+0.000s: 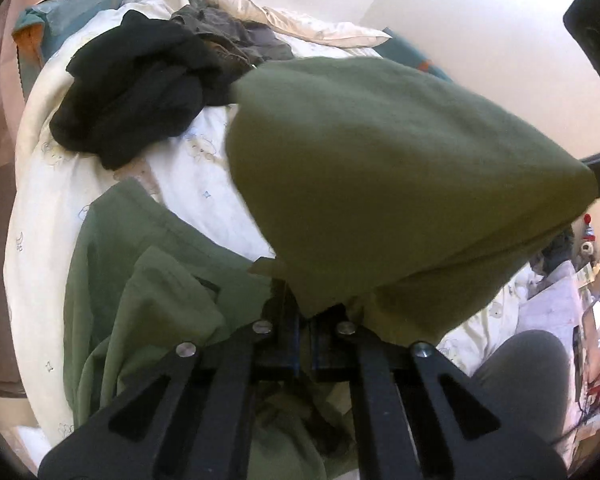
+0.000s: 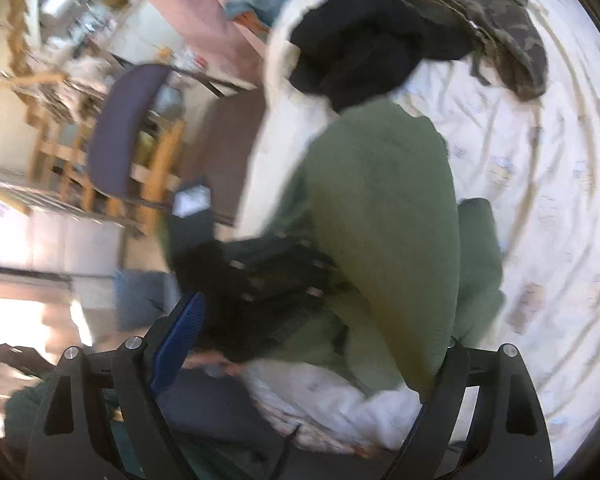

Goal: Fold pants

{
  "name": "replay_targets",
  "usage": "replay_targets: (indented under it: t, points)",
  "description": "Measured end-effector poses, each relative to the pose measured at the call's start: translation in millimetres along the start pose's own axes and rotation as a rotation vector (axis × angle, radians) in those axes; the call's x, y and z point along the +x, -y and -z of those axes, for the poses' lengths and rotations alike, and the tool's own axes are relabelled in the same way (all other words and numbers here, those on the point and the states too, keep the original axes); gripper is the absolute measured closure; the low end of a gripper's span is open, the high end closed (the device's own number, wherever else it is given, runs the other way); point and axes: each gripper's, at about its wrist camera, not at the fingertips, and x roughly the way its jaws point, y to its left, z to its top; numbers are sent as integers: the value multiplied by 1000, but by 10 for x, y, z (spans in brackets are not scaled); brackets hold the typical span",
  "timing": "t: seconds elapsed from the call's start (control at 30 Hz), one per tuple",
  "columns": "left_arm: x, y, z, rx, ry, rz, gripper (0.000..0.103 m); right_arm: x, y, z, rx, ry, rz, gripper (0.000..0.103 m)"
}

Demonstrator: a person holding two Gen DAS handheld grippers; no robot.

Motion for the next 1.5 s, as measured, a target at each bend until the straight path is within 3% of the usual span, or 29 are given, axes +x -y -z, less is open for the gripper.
replay_targets:
  t: [0.1, 0.3, 0.37, 0.5, 0.57, 0.67, 0.73, 0.83, 0.93, 0.97, 1.0, 1.07, 1.1, 1.13, 1.17, 1.2, 1.23, 1.27, 1.3, 1.5]
  points:
    - [-51, -52, -25, -23, 18, 18, 102, -2, 189, -26, 39, -8, 60, 14]
    - [-140, -115, 1, -49, 41, 107, 103, -135, 712, -46, 236, 156, 5, 11]
    - [-127, -132, -4, -56, 37, 110, 103, 3, 888, -58, 290, 197, -81, 10]
    - [-140, -183, 24, -74, 31, 103, 103, 320, 1263, -83, 393, 292, -116, 9]
    - [-140, -169, 30, -73, 26, 110, 103, 571, 1463, -124, 457, 291, -128, 9]
    - [-111, -113, 35, -44, 21, 109, 103, 928, 1651, -225, 479, 283, 2, 8]
    - [-38, -116, 46, -30, -4, 63, 103, 1042, 1774, -266, 508, 300, 52, 9]
    - [45, -187, 76, -45, -26, 27, 103, 1018, 1974, -284, 552, 354, 85, 9]
    - [59, -346, 60, -89, -30, -19, 103, 858, 2217, -264, 575, 372, 266, 8]
    - [80, -403, 66, -104, -35, -30, 103, 720, 2369, -186, 604, 413, 286, 8]
    - [95, -456, 69, -116, -40, -39, 103, 654, 2462, -137, 628, 427, 220, 8]
    - [134, -434, 74, -133, -68, 16, 103, 590, 2536, -69, 630, 411, -85, 8]
    - [136, -406, 81, -143, -68, 51, 103, 514, 2430, -61, 584, 412, -120, 8]
    - [133, -353, 82, -151, -62, 95, 103, 417, 2288, -57, 524, 425, -98, 8]
    - [123, -302, 76, -150, -63, 122, 98, 301, 2084, -36, 453, 451, -96, 8]
    - [142, -218, 71, -139, -78, 143, 72, 258, 1965, -24, 421, 449, -145, 8]
    - [149, -153, 75, -126, -81, 142, 55, 236, 1872, -17, 400, 441, -208, 7]
    - [129, -110, 76, -119, -67, 135, 21, 212, 1734, -4, 371, 431, -276, 6]
    - [82, -47, 96, -103, -24, 102, 11, 195, 1656, 2, 352, 425, -295, 6]
    - [78, 272, 22, 38, 35, 87, 11, 167, 1256, 19, 238, 353, -378, 5]
